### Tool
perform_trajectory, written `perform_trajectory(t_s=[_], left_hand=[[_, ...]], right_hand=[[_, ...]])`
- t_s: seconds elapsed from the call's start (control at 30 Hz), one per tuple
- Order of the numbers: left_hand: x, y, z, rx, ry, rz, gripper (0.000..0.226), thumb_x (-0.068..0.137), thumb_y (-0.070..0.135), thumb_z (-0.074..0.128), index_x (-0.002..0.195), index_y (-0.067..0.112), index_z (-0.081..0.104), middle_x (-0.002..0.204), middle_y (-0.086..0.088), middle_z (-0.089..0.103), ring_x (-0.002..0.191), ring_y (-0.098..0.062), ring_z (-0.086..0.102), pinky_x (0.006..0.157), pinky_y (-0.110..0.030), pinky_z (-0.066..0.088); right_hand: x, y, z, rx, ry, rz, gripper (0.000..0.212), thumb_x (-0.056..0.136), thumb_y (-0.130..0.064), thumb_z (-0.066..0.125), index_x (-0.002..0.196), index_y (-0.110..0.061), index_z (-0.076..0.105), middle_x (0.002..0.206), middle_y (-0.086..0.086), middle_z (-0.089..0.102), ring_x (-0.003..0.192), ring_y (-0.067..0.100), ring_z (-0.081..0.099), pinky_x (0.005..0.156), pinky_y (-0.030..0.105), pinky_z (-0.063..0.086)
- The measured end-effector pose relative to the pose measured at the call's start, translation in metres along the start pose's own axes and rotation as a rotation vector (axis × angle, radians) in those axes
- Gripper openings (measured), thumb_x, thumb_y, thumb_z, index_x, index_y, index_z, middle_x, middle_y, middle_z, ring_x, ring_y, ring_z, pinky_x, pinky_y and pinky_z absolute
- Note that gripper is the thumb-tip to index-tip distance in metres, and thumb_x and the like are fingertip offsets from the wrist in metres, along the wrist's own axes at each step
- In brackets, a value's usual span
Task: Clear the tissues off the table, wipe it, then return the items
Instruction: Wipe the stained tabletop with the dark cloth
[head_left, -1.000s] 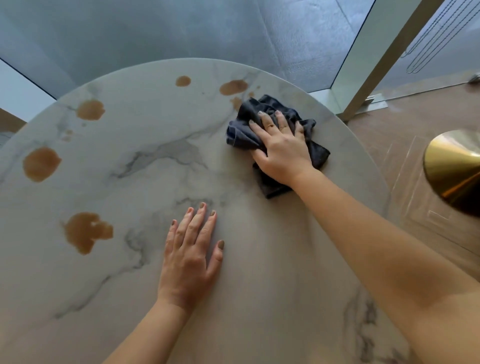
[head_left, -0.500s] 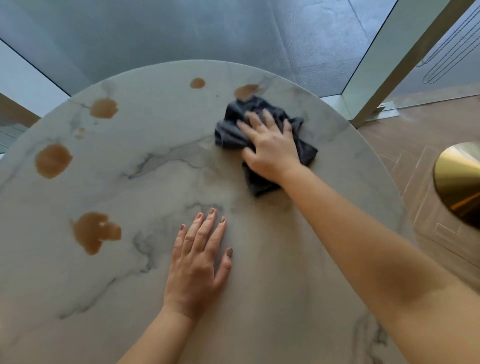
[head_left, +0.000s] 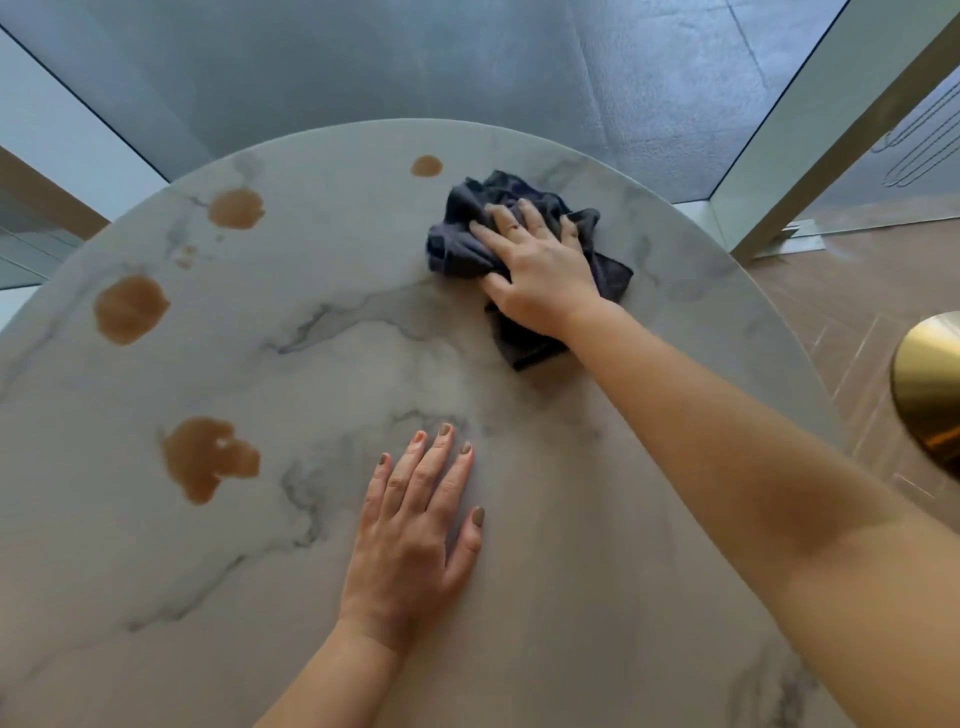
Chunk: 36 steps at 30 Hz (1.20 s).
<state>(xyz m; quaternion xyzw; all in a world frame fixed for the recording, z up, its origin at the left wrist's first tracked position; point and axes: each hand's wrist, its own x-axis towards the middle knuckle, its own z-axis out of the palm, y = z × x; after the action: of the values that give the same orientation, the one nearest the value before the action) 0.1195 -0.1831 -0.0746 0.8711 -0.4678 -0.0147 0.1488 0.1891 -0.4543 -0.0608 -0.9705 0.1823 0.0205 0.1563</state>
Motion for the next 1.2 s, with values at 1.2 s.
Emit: perform_trajectory(t_s=[1.2], left_hand=[[0.000,0.001,0.000,0.004,0.007,0.003,0.049,0.088,0.036,0.045,0.133,0.016,0.044,0.143,-0.005,0.042,0.135,-0.021,0.031,0.109,-0.046,0.025]], right_hand=[[-0.043,0.002,0.007,0.087,0.064,0.032,0.058,0.081,-0.041,0.032,0.138,-0.039,0.034,0.152,-0.014,0.023,0.142,0.007,0.011,0.114,0.045,0.003]])
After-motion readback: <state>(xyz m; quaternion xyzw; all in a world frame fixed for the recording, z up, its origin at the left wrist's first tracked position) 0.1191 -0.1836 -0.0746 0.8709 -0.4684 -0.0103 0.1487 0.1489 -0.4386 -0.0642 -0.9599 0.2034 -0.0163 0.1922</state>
